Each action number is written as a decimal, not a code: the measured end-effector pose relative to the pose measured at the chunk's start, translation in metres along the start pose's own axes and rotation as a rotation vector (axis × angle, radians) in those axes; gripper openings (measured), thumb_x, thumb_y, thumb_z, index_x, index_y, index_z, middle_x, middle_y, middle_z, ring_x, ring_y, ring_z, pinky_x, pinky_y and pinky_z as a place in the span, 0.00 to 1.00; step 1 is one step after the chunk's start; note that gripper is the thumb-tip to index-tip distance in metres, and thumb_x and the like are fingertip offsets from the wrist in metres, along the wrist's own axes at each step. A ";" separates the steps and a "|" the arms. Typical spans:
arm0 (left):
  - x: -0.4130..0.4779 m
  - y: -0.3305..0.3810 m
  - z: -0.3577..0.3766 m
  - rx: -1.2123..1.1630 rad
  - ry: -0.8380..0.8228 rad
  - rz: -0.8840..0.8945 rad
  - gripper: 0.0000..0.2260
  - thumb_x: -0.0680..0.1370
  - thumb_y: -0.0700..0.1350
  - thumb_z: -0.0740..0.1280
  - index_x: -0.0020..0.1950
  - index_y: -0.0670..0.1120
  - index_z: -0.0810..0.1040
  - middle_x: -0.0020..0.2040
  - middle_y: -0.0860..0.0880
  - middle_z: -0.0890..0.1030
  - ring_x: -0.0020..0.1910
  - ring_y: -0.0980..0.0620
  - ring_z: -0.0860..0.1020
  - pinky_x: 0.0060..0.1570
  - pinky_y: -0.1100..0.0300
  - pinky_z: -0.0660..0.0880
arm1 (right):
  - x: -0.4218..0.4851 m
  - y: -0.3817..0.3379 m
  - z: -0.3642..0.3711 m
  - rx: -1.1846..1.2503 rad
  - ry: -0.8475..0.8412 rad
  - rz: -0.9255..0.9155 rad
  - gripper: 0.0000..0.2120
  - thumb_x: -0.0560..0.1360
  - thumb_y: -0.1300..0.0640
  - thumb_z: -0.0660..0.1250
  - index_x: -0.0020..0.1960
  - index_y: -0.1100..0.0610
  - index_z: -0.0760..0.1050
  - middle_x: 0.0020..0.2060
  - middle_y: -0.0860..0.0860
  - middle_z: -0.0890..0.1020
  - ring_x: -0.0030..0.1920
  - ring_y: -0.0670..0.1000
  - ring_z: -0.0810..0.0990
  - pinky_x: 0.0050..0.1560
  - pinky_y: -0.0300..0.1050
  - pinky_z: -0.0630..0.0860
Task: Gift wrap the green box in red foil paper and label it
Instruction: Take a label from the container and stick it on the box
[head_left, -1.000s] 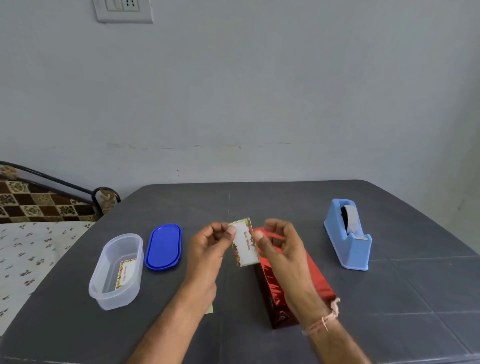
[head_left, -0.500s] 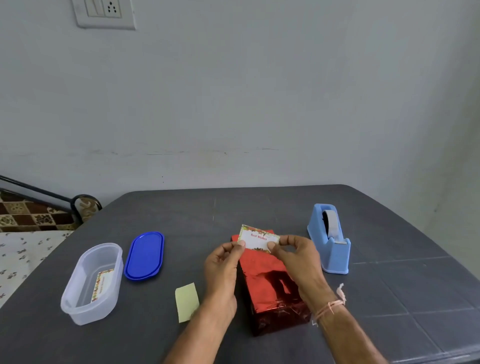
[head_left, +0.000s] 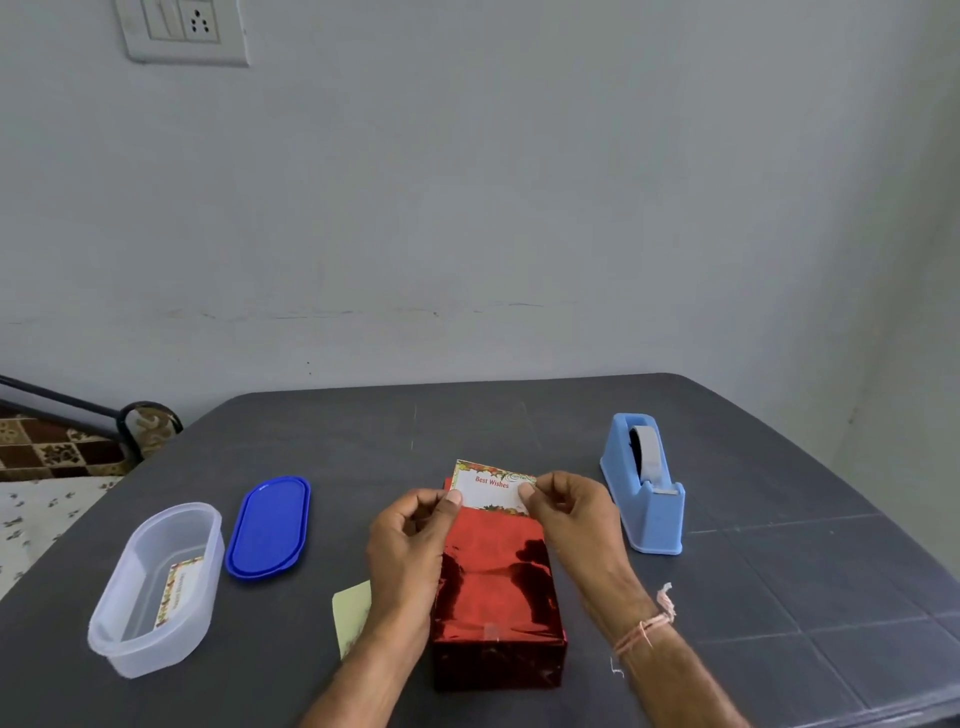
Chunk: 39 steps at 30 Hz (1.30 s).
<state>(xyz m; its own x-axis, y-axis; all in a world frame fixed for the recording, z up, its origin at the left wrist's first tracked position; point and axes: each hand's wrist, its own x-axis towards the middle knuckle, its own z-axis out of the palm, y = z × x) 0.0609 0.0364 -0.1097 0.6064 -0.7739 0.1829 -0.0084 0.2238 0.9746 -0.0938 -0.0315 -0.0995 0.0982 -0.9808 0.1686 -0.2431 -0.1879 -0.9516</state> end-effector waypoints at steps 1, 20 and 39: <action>0.001 0.001 0.000 -0.006 -0.003 0.000 0.04 0.76 0.45 0.75 0.41 0.47 0.86 0.38 0.43 0.84 0.38 0.53 0.77 0.43 0.55 0.74 | 0.001 -0.001 0.000 -0.007 0.007 -0.003 0.08 0.77 0.53 0.73 0.39 0.52 0.83 0.34 0.48 0.86 0.34 0.49 0.79 0.41 0.49 0.79; 0.040 -0.017 0.002 0.736 0.014 0.064 0.10 0.75 0.55 0.69 0.35 0.54 0.76 0.32 0.57 0.79 0.45 0.50 0.78 0.44 0.52 0.70 | 0.030 -0.003 0.021 -0.438 0.180 -0.079 0.07 0.74 0.54 0.75 0.44 0.48 0.76 0.36 0.42 0.81 0.39 0.43 0.80 0.36 0.43 0.75; 0.042 -0.020 0.008 0.799 -0.006 0.062 0.10 0.73 0.54 0.70 0.35 0.53 0.76 0.35 0.58 0.79 0.47 0.51 0.77 0.48 0.50 0.72 | 0.027 0.008 0.029 -0.628 0.187 -0.166 0.02 0.77 0.54 0.70 0.47 0.47 0.80 0.42 0.42 0.82 0.46 0.46 0.76 0.36 0.41 0.66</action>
<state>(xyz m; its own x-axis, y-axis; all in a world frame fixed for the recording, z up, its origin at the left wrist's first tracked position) 0.0799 -0.0057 -0.1202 0.5822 -0.7773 0.2384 -0.6104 -0.2241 0.7597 -0.0650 -0.0583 -0.1100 0.0281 -0.9183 0.3949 -0.7593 -0.2766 -0.5891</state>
